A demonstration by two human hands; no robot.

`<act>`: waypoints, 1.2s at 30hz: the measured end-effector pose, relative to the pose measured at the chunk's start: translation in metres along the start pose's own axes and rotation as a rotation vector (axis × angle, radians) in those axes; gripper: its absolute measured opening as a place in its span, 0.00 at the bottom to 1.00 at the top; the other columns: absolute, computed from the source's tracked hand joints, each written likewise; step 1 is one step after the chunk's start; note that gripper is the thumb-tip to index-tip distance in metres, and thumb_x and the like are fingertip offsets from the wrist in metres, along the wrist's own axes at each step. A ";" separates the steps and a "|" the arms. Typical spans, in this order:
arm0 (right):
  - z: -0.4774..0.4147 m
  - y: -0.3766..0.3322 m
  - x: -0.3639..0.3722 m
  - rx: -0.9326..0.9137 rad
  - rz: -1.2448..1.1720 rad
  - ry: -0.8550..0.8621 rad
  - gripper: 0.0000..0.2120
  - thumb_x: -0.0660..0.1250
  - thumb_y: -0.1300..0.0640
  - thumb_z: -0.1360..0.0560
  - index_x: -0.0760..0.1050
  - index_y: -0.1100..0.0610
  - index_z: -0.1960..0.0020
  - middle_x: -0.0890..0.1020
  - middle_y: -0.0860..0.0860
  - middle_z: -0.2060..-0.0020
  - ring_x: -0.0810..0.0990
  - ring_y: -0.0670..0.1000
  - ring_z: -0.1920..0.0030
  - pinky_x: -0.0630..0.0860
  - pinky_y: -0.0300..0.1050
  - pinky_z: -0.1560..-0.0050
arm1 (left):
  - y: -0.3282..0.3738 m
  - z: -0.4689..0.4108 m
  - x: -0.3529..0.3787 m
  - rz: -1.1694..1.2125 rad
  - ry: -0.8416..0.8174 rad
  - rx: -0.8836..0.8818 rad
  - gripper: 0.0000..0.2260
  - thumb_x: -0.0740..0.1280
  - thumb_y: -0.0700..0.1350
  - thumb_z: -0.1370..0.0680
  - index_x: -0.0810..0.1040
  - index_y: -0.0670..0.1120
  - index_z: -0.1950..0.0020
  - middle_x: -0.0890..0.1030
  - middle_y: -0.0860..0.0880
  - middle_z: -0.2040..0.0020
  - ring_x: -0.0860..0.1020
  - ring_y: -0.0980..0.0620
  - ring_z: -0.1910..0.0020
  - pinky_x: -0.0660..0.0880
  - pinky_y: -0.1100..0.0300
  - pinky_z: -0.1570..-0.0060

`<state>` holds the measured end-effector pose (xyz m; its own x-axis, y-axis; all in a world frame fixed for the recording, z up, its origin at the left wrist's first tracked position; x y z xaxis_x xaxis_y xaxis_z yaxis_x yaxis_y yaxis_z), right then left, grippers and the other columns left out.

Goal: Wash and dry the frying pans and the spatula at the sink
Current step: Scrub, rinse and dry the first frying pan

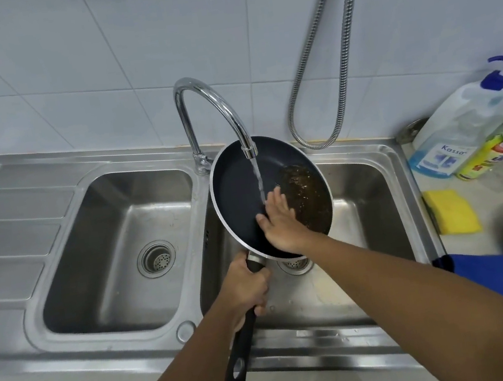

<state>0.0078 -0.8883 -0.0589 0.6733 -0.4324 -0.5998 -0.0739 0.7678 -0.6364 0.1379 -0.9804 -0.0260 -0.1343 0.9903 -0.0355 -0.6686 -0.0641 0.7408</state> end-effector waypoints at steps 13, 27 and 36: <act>-0.013 0.035 -0.001 0.230 -0.143 0.096 0.36 0.48 0.45 0.14 0.31 0.62 0.20 0.33 0.57 0.20 0.35 0.55 0.19 0.39 0.51 0.20 | -0.004 -0.002 0.001 -0.017 0.022 0.000 0.15 0.63 0.37 0.18 0.69 0.51 0.35 0.69 0.48 0.71 0.65 0.54 0.78 0.63 0.63 0.79; 0.006 0.020 0.006 -0.304 0.088 -0.090 0.32 0.51 0.52 0.13 0.34 0.52 0.18 0.31 0.46 0.21 0.29 0.45 0.22 0.33 0.48 0.22 | 0.005 -0.008 0.002 -0.032 0.005 0.054 0.14 0.60 0.35 0.19 0.71 0.50 0.38 0.70 0.50 0.74 0.65 0.54 0.79 0.64 0.63 0.81; -0.021 0.044 -0.026 0.064 0.058 0.089 0.40 0.52 0.42 0.16 0.31 0.59 0.19 0.30 0.53 0.21 0.31 0.52 0.21 0.35 0.52 0.21 | 0.002 -0.009 0.006 0.002 -0.017 0.013 0.13 0.62 0.36 0.18 0.70 0.52 0.38 0.68 0.47 0.69 0.63 0.54 0.77 0.62 0.64 0.79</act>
<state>-0.0285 -0.8529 -0.0810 0.6008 -0.4247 -0.6773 -0.0621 0.8199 -0.5692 0.1291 -0.9758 -0.0302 -0.1225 0.9922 -0.0227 -0.6586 -0.0642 0.7498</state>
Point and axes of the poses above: each hand's wrist, its own z-axis away from the middle knuckle, its own x-axis out of the palm, y = z × x, the point moved 1 cm from there along -z, towards the middle knuckle
